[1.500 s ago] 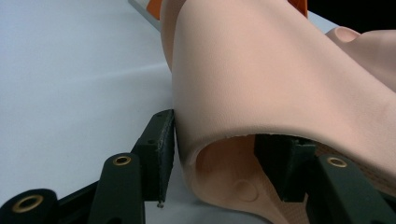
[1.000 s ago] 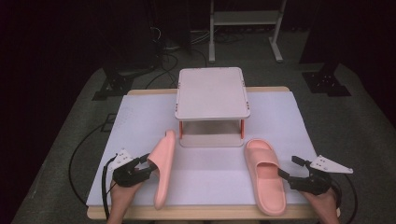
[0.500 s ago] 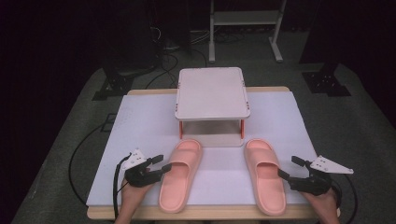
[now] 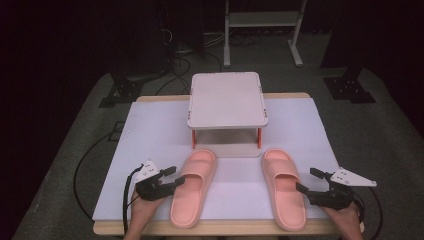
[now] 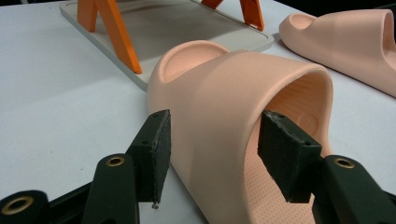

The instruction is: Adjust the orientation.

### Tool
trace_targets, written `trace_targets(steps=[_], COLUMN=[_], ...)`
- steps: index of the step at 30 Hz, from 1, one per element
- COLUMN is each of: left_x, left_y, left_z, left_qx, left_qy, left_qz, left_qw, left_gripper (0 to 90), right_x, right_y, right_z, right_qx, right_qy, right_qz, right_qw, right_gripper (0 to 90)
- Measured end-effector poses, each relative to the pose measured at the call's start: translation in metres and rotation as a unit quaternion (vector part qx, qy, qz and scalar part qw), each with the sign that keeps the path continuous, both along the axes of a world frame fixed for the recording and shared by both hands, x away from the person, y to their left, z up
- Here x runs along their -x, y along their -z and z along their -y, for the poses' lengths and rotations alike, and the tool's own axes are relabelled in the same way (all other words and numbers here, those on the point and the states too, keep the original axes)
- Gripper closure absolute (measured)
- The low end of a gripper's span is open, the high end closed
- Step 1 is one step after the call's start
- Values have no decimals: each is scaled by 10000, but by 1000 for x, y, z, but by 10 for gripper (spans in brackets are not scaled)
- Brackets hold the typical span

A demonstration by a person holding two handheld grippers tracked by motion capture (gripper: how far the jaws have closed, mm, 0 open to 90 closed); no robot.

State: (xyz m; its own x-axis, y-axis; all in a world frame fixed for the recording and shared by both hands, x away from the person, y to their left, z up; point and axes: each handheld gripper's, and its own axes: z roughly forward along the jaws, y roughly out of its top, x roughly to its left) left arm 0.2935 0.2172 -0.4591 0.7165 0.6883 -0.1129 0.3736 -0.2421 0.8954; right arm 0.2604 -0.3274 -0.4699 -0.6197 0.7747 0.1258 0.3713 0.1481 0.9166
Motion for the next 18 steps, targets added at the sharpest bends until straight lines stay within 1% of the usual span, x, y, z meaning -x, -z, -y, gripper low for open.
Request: trace_targets(steps=[2,6,9,11,15,18], left_x=[0,-1,-1,-2,-2,-3], left_y=[0,2,2,3,4,5], left_z=[1,4,5,7,8,9], left_qx=[-19,-149,-192,-274,-356,-427], left_qy=[-2,3,31,54,34,34], left_qz=[23,45,26,24,13,3], left_qw=[10000,9999,9998,9996,9994,9991], left_gripper=[446,450,450,458,465,489], right_x=[0,0,0,0,0,0], right_y=[0,0,0,0,0,0], right_z=[-1,-2,-2,-4,-5,-6], right_qx=[10,11,24,39,62,61], right_qy=[-19,-31,-41,-49,-74,-98], right_qz=[2,1,9,4,-6,-18], right_qw=[10000,10000,10000,10000,10000,9999], right_gripper=[163,163,163,163,163,163])
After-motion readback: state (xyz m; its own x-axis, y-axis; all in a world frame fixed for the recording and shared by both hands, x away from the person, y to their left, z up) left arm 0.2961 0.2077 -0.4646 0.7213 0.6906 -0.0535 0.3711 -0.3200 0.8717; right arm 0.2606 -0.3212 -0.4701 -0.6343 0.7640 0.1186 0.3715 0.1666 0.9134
